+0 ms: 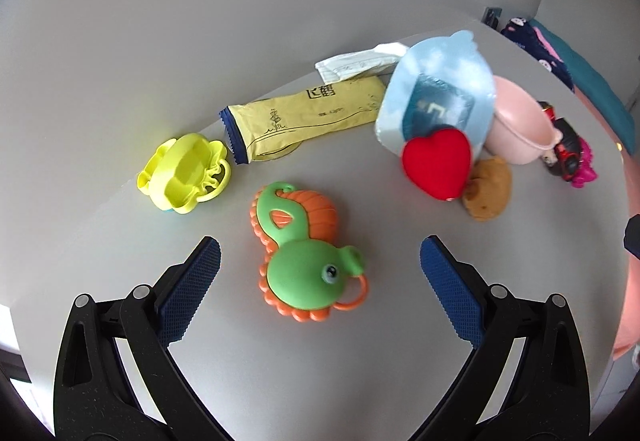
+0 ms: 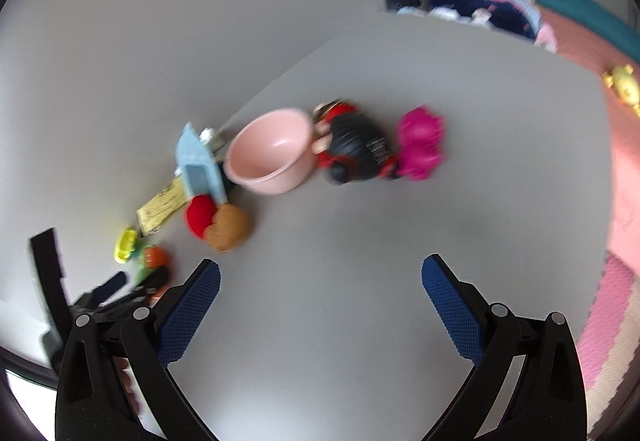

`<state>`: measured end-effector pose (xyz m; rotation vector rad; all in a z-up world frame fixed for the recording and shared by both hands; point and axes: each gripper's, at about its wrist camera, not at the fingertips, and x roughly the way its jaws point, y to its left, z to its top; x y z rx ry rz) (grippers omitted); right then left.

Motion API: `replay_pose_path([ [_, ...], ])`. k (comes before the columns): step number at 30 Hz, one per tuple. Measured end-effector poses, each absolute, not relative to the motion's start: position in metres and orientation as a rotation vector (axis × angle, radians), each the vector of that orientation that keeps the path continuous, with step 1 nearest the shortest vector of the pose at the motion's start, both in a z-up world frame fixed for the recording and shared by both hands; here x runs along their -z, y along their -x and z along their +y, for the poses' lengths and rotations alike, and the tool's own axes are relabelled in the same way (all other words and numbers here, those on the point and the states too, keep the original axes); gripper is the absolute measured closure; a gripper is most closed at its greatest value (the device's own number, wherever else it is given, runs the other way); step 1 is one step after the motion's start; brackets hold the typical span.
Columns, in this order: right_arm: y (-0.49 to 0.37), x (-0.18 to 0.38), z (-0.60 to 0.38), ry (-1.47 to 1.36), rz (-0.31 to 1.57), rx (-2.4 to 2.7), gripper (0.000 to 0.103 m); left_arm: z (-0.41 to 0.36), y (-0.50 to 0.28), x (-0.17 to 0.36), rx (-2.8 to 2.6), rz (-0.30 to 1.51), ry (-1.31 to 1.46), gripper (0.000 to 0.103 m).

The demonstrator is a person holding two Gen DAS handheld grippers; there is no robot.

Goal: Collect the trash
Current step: 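Move both tools back over the table toward the remaining toys, then grasp the green-orange rattle with the left tool while the right tool grasps the brown bear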

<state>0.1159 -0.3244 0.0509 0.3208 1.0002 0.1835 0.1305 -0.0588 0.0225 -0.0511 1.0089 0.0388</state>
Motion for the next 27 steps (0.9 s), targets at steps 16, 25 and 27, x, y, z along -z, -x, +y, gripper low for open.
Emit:
replay_pose_path([
  [16,-0.175,-0.018,-0.233,-0.264,1.115,-0.202,0.033,-0.048,-0.140,-0.009,-0.046,1.001,0.011,0.042],
  [25,-0.194,-0.008,-0.222,-0.214,1.115,-0.195,0.061,-0.043,-0.137,-0.009,-0.040,0.981,0.011,0.043],
  [27,-0.191,-0.010,-0.221,-0.197,1.111,-0.212,0.061,-0.043,-0.138,-0.009,-0.040,0.976,0.010,0.043],
])
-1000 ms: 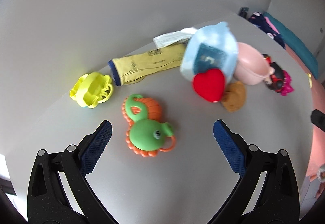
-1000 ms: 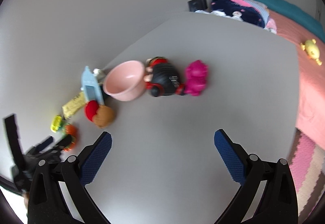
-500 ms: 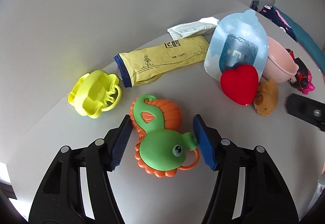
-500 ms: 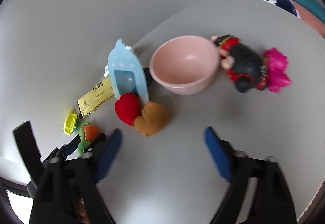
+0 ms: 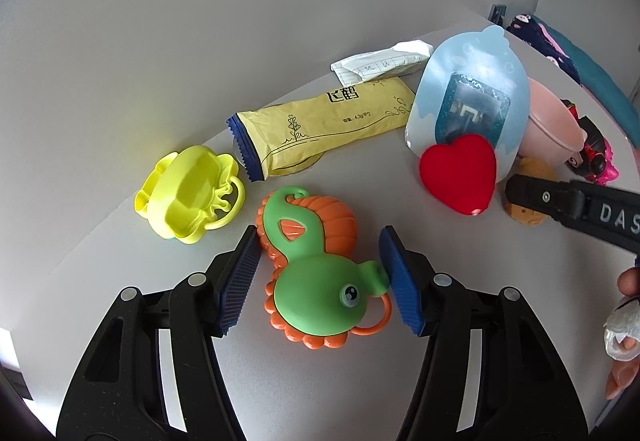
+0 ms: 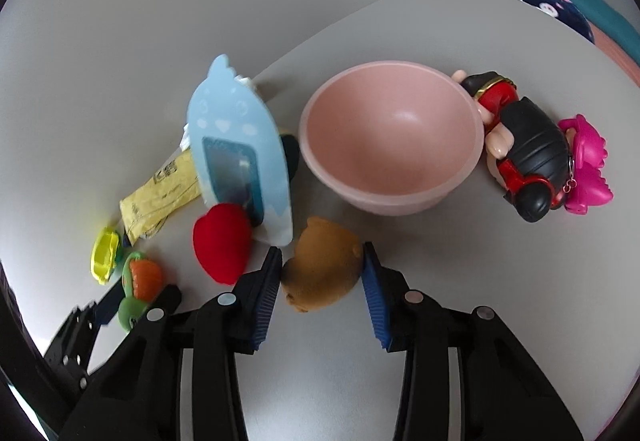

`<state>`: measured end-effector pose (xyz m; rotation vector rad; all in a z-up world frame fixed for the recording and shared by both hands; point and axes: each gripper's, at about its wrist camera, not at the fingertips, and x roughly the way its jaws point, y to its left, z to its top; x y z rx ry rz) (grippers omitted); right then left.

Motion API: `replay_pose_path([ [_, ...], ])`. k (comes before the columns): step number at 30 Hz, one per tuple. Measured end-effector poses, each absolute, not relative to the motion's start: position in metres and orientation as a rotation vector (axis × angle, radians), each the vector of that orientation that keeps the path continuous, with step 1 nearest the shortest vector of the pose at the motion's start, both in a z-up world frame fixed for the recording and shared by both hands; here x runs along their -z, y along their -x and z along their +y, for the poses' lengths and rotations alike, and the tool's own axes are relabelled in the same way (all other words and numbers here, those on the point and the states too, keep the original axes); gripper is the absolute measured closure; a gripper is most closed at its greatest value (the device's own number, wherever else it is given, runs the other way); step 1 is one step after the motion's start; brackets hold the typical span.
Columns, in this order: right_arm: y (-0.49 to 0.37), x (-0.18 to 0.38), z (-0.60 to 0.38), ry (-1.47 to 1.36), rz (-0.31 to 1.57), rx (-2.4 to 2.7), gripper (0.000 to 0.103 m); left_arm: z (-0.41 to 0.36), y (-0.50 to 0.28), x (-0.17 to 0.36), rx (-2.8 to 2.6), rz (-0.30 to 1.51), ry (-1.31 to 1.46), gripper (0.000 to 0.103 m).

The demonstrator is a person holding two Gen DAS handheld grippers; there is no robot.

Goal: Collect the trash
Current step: 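Grasp the green-orange rattle with the left tool while the right tool grasps the brown bear, then carry the rattle and bear over the bin and release both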

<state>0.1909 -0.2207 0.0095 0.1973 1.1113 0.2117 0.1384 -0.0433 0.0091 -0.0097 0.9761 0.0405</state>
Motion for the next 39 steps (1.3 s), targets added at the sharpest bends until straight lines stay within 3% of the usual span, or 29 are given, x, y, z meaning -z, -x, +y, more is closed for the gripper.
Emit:
replay_pose_path([
  [15,-0.131,-0.043,-0.290,-0.281,1.042,-0.267,0.061,-0.087,-0.123,-0.039,0.070,0.920,-0.018,0.043],
  [39,-0.039,-0.076,-0.510,-0.463,0.883,-0.074,0.061,-0.323,-0.069,-0.063,0.419,0.886,-0.201,0.043],
])
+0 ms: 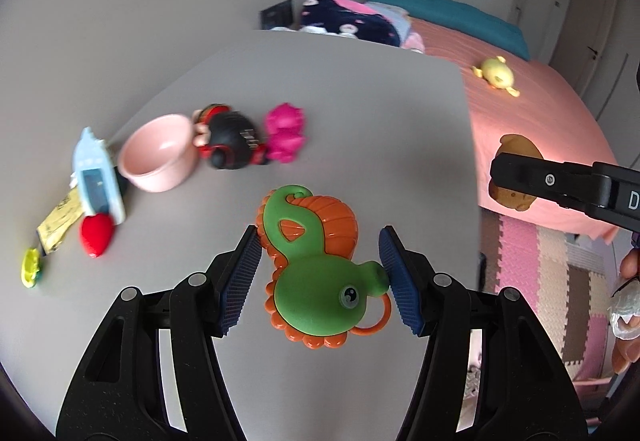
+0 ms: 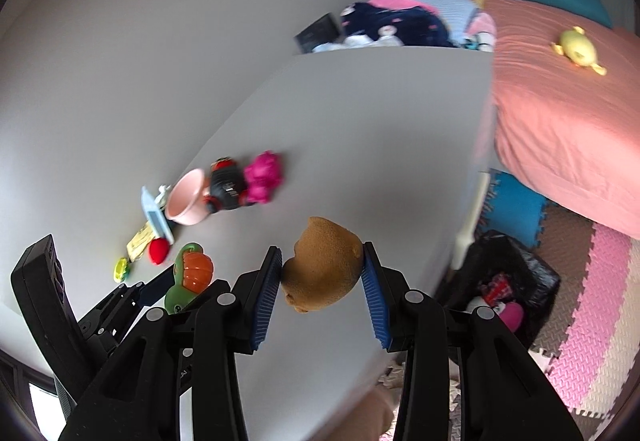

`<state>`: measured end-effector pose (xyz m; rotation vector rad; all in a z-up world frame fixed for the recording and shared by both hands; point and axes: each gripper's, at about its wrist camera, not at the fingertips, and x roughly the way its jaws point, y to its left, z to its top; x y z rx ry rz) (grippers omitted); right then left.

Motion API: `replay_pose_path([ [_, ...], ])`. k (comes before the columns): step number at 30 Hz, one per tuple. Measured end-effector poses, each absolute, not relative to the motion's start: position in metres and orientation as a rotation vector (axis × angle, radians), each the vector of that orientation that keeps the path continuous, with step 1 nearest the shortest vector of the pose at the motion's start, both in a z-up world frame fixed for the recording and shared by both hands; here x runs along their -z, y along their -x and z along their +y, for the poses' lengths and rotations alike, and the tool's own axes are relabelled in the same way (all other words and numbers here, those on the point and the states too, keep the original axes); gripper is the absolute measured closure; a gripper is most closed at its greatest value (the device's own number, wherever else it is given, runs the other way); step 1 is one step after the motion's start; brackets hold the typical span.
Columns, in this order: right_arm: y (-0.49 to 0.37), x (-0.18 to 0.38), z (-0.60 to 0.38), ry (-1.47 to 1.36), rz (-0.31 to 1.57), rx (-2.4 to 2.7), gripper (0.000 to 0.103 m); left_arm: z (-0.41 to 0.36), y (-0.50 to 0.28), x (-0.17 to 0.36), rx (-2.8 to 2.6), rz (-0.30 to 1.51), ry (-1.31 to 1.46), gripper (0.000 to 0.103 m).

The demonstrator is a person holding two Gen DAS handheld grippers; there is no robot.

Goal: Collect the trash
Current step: 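Carry the rattle and bear over the bin and release both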

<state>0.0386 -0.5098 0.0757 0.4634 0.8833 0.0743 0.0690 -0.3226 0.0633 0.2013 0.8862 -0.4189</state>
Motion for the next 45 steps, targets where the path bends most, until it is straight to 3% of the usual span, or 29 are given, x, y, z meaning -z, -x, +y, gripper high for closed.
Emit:
replay_pose_path([
  [15,0.015,-0.058,-0.622,-0.566,0.867,0.085,0.061,-0.447,-0.038,-0.046,0.628,0.905,-0.319,0.043],
  [30,0.037,-0.041,-0.680,-0.586,0.877,0.237,0.060,-0.508,-0.020,-0.025,0.726,0.949,-0.405,0.042],
  [31,0.038,-0.040,-0.683,-0.584,0.877,0.252,0.057,-0.511,-0.020,-0.023,0.723,0.954,-0.414,0.042],
  [32,0.039,-0.038,-0.688,-0.581,0.879,0.288,0.034,-0.514,-0.020,-0.021,0.719,0.963,-0.425,0.029],
  [33,0.041,-0.037,-0.693,-0.582,0.877,0.330,0.015,-0.516,-0.020,-0.020,0.707,0.956,-0.429,0.004],
  [34,0.044,-0.036,-0.700,-0.584,0.860,0.382,0.003,-0.515,-0.017,-0.021,0.697,0.931,-0.425,0.006],
  [45,0.046,-0.015,-0.719,-0.574,0.889,0.481,0.003,-0.515,-0.020,-0.015,0.689,0.931,-0.428,0.006],
])
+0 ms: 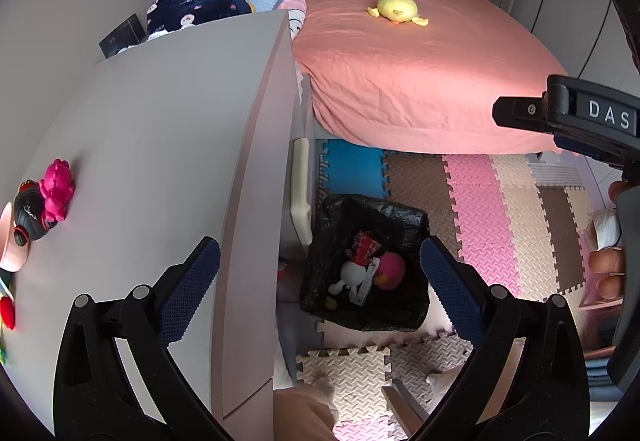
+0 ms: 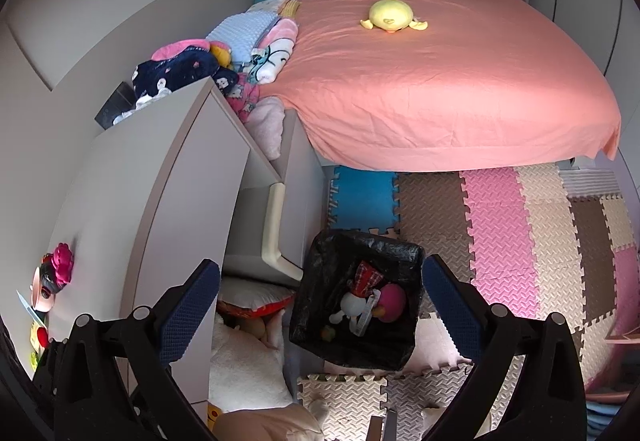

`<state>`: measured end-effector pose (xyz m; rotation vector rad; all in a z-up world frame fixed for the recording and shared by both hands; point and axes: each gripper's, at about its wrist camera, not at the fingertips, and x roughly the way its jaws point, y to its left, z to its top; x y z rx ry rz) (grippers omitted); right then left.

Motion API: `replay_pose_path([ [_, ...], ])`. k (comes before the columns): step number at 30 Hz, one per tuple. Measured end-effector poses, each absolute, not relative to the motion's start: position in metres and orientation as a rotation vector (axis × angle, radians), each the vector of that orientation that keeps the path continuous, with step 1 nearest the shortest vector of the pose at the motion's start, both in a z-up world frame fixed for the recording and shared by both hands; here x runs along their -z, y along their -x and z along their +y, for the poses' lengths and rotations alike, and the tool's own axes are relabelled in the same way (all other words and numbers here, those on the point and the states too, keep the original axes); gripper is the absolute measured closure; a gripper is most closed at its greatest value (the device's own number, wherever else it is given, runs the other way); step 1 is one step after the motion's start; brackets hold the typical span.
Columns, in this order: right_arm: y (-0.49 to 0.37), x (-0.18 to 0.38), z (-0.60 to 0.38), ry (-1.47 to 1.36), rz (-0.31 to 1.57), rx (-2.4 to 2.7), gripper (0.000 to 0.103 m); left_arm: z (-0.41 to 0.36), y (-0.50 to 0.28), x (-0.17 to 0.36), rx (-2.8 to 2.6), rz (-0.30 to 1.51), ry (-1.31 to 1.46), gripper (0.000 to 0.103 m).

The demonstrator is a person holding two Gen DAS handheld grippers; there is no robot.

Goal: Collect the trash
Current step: 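Carry the rattle and bear over the bin and release both, then move both tools back over the table toward the pink bowl and toys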

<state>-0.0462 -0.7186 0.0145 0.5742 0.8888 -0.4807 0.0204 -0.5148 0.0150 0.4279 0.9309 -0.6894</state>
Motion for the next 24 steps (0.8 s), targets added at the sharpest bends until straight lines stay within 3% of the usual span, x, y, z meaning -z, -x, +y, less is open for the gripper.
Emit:
replay_pose_path([
  [24,-0.028,-0.040,-0.600,-0.468,0.900,0.247,0.003,-0.390,-0.066,-0.042,0.503,0.898,-0.287,0.006],
])
